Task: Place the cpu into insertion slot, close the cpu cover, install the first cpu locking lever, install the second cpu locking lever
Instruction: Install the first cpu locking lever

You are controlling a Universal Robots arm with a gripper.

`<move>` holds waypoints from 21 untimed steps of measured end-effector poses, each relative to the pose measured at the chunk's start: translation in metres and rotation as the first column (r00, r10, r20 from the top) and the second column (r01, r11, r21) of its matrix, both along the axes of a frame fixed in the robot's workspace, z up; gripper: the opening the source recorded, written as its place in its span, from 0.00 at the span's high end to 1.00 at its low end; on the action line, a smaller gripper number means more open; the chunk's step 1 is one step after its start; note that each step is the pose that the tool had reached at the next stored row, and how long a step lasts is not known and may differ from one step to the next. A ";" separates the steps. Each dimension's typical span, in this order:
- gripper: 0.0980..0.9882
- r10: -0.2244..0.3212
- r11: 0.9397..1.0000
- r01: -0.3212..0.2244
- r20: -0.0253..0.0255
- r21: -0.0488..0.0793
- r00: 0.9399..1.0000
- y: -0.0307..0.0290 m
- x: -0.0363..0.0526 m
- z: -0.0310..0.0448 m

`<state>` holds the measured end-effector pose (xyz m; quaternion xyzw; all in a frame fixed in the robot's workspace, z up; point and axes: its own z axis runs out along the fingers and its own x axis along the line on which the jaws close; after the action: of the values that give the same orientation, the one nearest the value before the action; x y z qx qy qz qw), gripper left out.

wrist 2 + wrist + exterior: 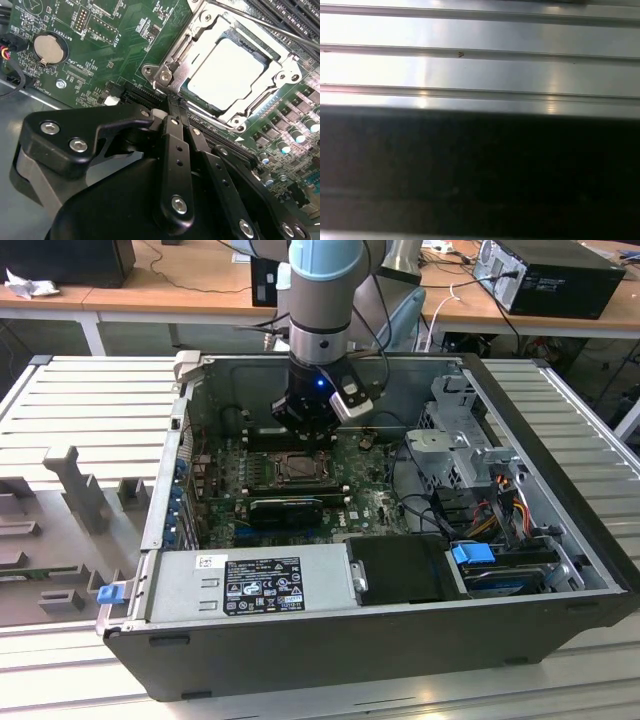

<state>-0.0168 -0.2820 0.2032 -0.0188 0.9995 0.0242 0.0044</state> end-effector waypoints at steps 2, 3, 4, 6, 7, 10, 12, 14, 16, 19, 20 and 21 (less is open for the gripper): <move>0.99 0.000 1.000 0.000 0.000 0.000 1.000 0.0000 0.0000 -0.0006; 0.99 0.000 1.000 0.000 0.000 0.000 1.000 0.0000 0.0000 -0.0009; 0.99 0.000 1.000 0.000 0.000 0.000 1.000 -0.0001 -0.0001 -0.0013; 0.99 0.000 1.000 0.000 0.000 0.007 1.000 -0.0001 0.0000 -0.0016; 0.99 0.000 1.000 0.000 0.000 0.009 1.000 0.0000 -0.0001 -0.0016; 0.99 0.000 1.000 0.000 0.000 0.010 1.000 0.0000 0.0000 -0.0012; 0.99 0.000 1.000 0.000 0.000 0.010 1.000 0.0000 0.0000 0.0025; 0.99 0.000 1.000 0.000 0.000 0.008 1.000 0.0000 0.0000 0.0095; 0.99 0.000 1.000 0.000 0.000 0.002 1.000 0.0000 0.0000 0.0160; 0.99 0.000 1.000 0.000 0.000 -0.001 1.000 -0.0032 0.0000 0.0169; 0.99 0.000 1.000 0.000 0.000 -0.001 1.000 -0.0052 0.0000 0.0169; 0.99 0.000 1.000 0.000 0.000 -0.001 1.000 -0.0060 0.0000 0.0169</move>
<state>-0.0168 -0.2881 0.2202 -0.0187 0.9995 0.0236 0.0043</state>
